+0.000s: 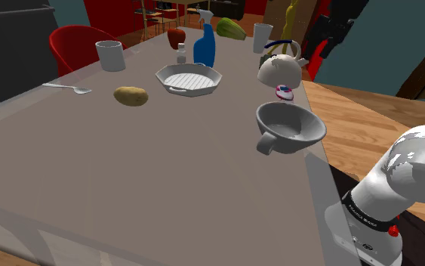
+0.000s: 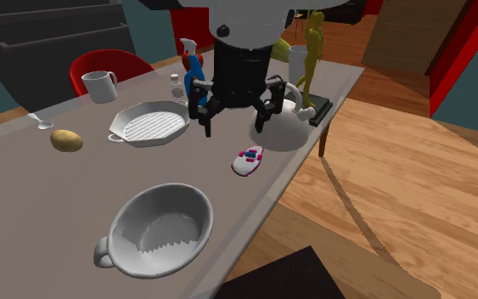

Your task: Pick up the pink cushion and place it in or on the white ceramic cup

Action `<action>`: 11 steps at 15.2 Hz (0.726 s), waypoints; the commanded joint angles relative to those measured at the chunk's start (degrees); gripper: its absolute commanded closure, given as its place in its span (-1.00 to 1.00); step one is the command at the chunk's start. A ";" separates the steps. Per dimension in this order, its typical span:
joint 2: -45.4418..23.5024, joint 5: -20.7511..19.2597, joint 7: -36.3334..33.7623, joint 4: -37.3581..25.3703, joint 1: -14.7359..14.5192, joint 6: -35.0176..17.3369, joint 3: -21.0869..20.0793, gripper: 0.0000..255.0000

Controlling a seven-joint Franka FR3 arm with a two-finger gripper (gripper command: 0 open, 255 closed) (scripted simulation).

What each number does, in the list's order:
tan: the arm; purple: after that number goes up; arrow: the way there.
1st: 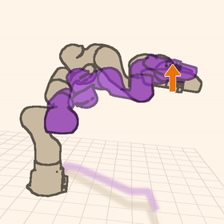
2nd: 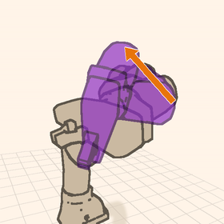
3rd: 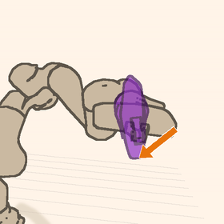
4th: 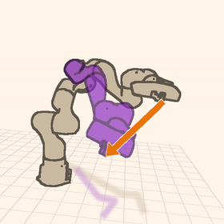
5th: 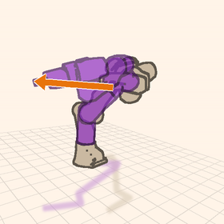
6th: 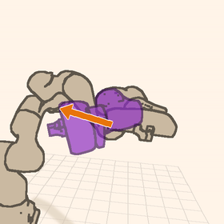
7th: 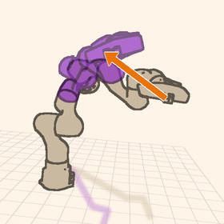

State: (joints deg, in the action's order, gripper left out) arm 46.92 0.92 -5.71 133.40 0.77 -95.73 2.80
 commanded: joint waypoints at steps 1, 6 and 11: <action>0.00 0.00 0.00 0.00 0.00 0.00 0.00 -1.00; -3.09 -1.63 -1.31 6.72 1.60 -8.14 0.08 -1.00; -7.99 -3.41 -2.86 12.06 3.34 -16.70 0.32 -1.00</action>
State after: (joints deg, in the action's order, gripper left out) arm 39.96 -2.06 -8.26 144.23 3.70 -110.43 3.03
